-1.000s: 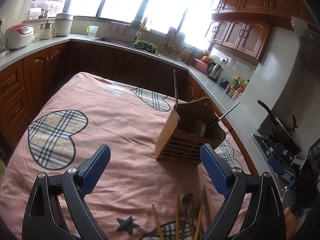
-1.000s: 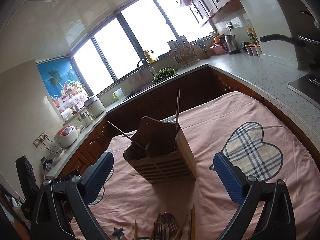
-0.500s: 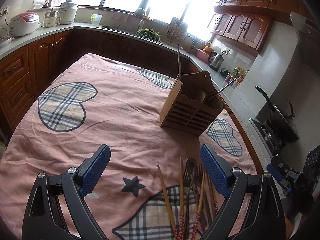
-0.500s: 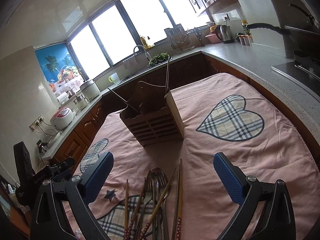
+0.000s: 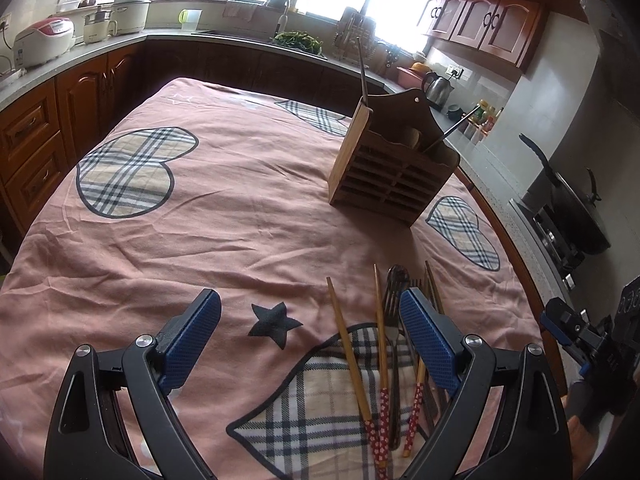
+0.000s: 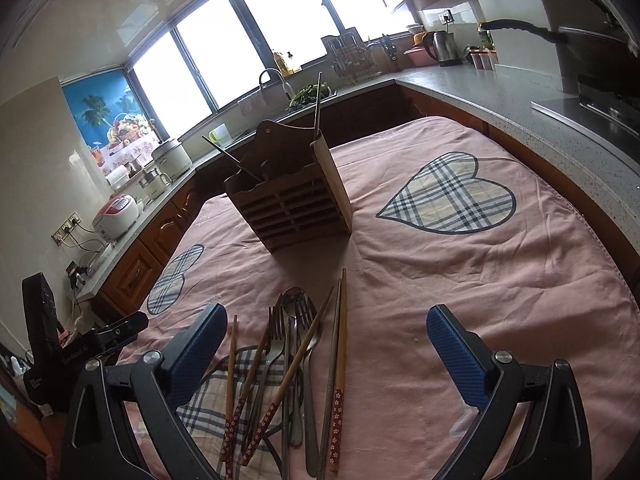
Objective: Organize utensils
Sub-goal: 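Move both open tools back down to the utensil pile, then close the left tool on a wooden chopstick while the right tool grasps another chopstick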
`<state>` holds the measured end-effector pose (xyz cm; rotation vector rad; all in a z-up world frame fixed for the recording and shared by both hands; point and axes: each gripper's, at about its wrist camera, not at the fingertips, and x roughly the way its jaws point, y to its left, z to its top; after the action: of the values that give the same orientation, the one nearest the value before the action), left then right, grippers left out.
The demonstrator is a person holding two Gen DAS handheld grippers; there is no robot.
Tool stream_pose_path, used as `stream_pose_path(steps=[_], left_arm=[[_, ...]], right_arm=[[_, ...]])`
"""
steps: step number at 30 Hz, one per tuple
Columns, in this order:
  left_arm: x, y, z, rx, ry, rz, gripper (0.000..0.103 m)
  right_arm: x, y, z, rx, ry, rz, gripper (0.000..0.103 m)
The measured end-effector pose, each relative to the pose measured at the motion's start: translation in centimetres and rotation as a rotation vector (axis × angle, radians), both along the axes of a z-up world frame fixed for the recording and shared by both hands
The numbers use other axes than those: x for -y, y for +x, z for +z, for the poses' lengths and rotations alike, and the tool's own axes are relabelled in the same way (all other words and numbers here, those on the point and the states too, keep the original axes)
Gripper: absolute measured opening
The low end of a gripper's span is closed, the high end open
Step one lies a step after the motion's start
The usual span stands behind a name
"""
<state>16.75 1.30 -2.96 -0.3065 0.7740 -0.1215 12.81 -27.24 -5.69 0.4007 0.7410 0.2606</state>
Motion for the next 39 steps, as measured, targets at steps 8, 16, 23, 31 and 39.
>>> stream_pose_path(steps=[8, 16, 23, 31, 39], left_arm=[[1.0, 1.5, -1.6, -0.053, 0.025, -0.032, 0.093], [2.1, 3.0, -3.2, -0.098, 0.061, -0.07, 0.086], [3.2, 4.9, -4.3, -0.142, 0.072, -0.113, 0.069], [4.3, 7.3, -5.5, -0.182, 0.075, -0.153, 0.046], [4.6, 8.7, -7.1, -0.227, 0.06, -0.189, 0.025]], right_arm=[[-0.5, 1.1, -1.4, -0.033, -0.037, 0.009, 0.1], [-1.2, 3.2, -3.1, -0.09, -0.081, 0.016, 0.068], [-2.0, 5.3, -4.8, -0.149, -0.092, 0.051, 0.048], [-3.4, 8.3, -6.1, -0.186, -0.131, 0.099, 0.036], [-4.4, 11.2, -8.1, -0.248, -0.184, 0.121, 0.016]])
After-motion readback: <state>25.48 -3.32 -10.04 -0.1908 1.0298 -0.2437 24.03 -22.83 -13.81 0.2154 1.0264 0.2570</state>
